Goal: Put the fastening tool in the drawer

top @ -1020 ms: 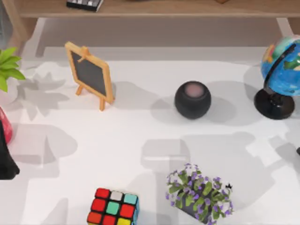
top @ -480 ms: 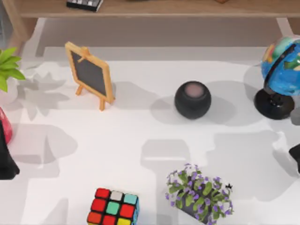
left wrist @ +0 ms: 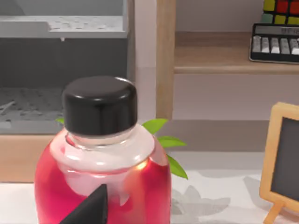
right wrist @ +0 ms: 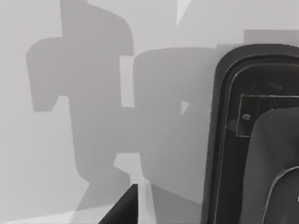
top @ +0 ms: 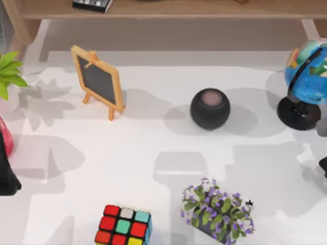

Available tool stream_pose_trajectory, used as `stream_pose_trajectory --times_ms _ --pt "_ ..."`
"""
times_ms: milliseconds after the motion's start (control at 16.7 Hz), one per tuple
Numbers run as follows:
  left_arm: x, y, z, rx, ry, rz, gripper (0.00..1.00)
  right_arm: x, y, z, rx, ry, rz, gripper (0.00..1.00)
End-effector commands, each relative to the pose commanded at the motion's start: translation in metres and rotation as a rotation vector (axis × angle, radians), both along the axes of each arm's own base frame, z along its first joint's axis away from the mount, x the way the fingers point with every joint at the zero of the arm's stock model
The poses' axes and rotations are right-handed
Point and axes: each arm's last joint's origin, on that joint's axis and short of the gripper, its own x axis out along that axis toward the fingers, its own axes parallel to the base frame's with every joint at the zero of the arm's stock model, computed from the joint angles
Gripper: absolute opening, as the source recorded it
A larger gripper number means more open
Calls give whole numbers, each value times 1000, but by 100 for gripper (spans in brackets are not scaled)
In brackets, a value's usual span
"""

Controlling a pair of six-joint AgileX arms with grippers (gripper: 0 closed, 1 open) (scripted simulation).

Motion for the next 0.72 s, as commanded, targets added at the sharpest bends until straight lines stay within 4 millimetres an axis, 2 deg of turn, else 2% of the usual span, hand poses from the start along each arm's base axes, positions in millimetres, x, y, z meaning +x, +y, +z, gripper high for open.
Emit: stream_pose_trajectory --times_ms 480,720 --pt "0 0 0 0 0 0 100 0 0 0 0 0 0 2" --pt "0 0 0 0 0 0 100 0 0 0 0 0 0 0"
